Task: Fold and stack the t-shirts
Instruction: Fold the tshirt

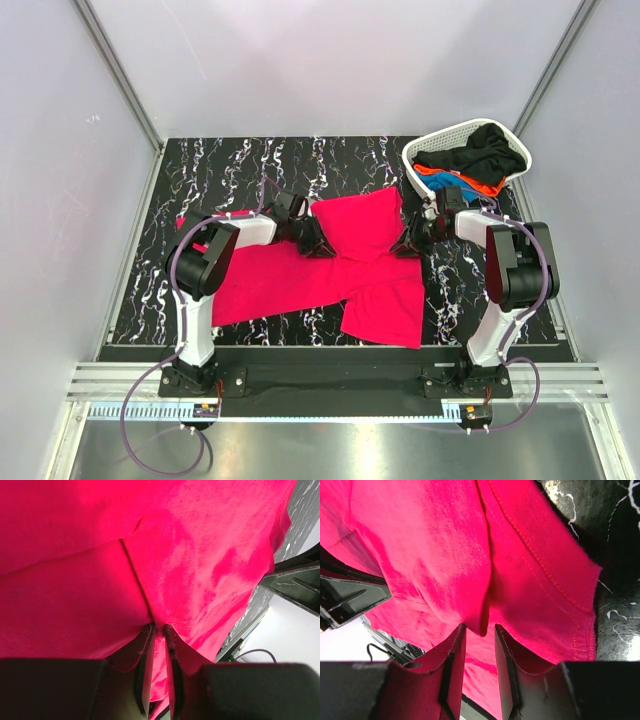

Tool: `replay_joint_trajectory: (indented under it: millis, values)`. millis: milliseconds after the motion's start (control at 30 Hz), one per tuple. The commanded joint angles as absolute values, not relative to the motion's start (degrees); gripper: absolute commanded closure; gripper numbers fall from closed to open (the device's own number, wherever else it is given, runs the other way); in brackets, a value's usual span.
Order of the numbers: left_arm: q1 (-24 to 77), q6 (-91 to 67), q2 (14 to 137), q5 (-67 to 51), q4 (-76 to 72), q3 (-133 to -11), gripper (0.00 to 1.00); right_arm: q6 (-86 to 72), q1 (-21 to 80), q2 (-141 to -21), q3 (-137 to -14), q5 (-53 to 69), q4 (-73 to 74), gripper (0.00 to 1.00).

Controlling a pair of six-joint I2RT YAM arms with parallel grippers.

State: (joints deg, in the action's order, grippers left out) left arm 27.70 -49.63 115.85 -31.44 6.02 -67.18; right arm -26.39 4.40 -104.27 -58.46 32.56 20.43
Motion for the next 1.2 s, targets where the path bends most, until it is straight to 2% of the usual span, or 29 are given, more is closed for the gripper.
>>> replay_joint_trajectory:
  millis: [0,133,367,500,667,900,1033,1167]
  values:
    - [28.04,-48.52,115.31,-30.94,7.56,-69.08,0.78,-26.72,5.01,-104.59,-60.29,33.05,18.81,0.65]
    - [27.95,-48.52,114.35,-30.50,7.65,-68.55,0.73,-27.42,5.01,-104.94,-61.35,32.96,18.63,0.66]
    - [28.12,-49.22,115.23,-31.73,7.65,-70.57,0.72,-28.39,5.10,-105.47,-61.87,33.49,18.37,0.71]
    - [28.12,-49.04,114.79,-31.47,7.73,-71.01,0.72,-29.35,5.45,-105.99,-62.49,34.53,17.93,0.77]
    - [27.95,-47.55,113.47,-30.32,9.13,-71.63,0.72,-32.60,6.15,-108.62,-65.65,36.03,15.30,0.78]
    - [27.77,-43.16,109.61,-26.81,12.30,-72.25,0.62,-44.03,6.42,-118.74,-78.91,42.45,10.72,0.67]
    - [27.77,-41.14,108.55,-26.98,13.45,-72.25,0.59,-40.53,6.15,-114.62,-78.58,39.83,15.61,0.50]
    - [27.77,-40.34,108.19,-27.51,13.36,-72.16,0.60,-33.32,5.80,-107.68,-73.14,33.94,19.24,0.46]
